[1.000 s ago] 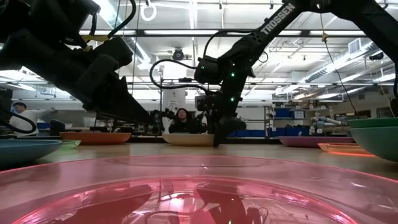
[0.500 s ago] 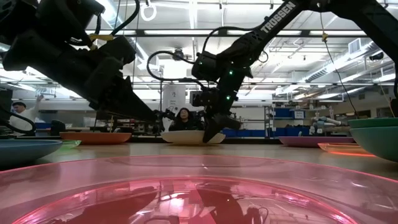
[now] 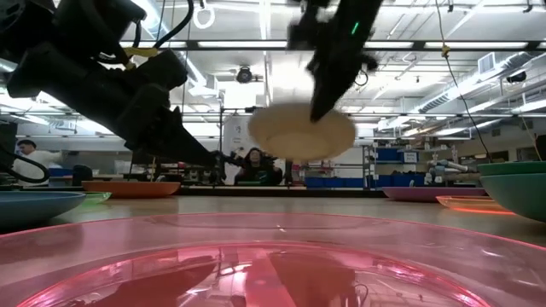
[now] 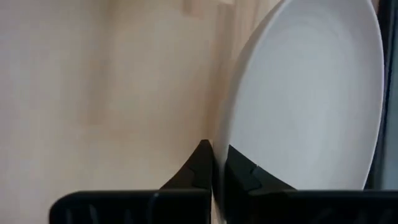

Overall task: Stack plastic plates
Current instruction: Stack the white plate on top of the green plate

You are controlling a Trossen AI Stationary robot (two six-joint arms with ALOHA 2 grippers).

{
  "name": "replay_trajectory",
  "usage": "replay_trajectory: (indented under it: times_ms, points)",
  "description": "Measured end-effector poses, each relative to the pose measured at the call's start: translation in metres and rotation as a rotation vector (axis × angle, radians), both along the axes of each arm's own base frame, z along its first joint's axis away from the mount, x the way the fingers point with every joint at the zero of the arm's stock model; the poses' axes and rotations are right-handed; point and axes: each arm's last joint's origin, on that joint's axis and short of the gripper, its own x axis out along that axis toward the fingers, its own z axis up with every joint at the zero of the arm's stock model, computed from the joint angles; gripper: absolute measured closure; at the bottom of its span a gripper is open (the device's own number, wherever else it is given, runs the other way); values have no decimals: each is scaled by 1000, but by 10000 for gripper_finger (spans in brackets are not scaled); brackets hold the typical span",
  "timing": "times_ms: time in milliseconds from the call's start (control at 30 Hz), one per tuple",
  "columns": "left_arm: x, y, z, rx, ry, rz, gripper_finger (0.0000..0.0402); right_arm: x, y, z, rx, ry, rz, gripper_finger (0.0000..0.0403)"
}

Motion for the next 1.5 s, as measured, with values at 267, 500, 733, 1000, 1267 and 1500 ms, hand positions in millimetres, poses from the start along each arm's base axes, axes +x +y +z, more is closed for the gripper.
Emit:
replay_trajectory:
  times_ms: [267, 500, 733, 1000, 1267, 1500]
  points:
    - [3, 10, 1, -3, -12, 43, 278, -73, 92, 53, 289, -61, -241, 389]
    - [8, 20, 5, -16, -59, 86, 278, -129, 157, 71, 587, 1, -371, 389]
    - [11, 35, 6, -19, -76, 141, 278, -163, 189, 71, 695, 132, -531, 389]
    - [16, 44, 14, -34, -161, 177, 278, -161, 231, 23, 495, 216, -548, 389]
    - [17, 44, 15, -24, -171, 171, 278, -146, 251, -27, 319, 351, -473, 374]
    - [17, 44, 15, -24, -171, 171, 278, -133, 260, -55, 339, 483, -472, 358]
